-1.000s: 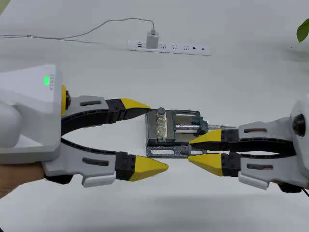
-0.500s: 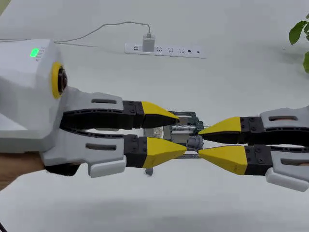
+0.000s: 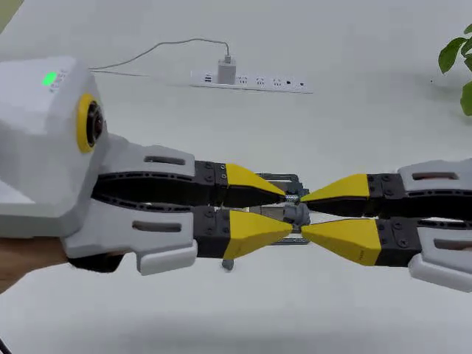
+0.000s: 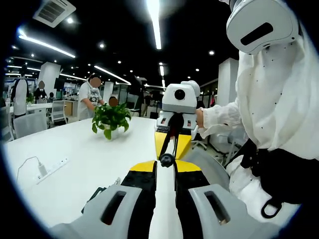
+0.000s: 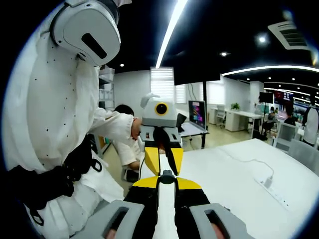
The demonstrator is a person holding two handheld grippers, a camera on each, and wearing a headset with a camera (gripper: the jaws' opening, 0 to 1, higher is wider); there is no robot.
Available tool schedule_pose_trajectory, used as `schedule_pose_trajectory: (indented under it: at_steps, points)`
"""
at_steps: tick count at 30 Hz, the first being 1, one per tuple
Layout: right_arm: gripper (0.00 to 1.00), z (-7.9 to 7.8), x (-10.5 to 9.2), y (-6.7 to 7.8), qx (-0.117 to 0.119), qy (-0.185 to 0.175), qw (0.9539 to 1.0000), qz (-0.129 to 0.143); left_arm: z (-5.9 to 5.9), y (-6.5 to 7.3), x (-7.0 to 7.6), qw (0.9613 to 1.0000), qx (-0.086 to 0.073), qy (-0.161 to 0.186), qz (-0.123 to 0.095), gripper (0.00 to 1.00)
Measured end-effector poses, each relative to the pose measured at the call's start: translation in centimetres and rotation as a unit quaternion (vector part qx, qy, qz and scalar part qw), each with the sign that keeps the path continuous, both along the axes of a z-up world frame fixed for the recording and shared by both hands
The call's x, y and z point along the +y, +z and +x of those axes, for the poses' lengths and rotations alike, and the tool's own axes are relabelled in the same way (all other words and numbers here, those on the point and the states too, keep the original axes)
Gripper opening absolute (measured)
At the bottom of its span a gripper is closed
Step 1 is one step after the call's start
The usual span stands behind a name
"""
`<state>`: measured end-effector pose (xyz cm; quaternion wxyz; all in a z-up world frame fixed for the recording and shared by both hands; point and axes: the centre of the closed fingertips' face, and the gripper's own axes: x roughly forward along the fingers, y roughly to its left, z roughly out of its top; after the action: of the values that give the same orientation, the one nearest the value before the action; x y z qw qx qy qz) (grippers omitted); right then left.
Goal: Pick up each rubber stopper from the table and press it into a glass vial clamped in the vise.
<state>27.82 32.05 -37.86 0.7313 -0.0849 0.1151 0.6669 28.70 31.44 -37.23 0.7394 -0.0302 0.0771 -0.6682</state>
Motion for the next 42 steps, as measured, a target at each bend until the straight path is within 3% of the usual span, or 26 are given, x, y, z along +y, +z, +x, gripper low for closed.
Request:
schedule_pose_trajectory:
  at_steps: [9, 14, 29, 42]
  points:
    - [0.06, 0.0, 0.1, 0.1, 0.000, 0.001, 1.0000, 0.001, -0.2, 0.2, 0.1, 1.0000, -0.003, -0.004, 0.001, 0.05]
    - [0.06, -0.1, 0.1, 0.1, 0.002, 0.000, 1.0000, -0.001, -0.1, 0.2, 0.1, 1.0000, 0.002, -0.003, -0.004, 0.04]
    - [0.07, 0.6, -0.3, 1.3, 0.012, -0.007, 0.9994, 0.030, 0.6, 1.4, 0.6, 0.9976, 0.034, 0.009, -0.060, 0.03]
    - [0.06, 0.4, 0.2, 2.7, 0.009, -0.005, 0.9988, 0.048, 0.7, 2.5, 0.8, 0.9927, 0.060, 0.010, -0.104, 0.03]
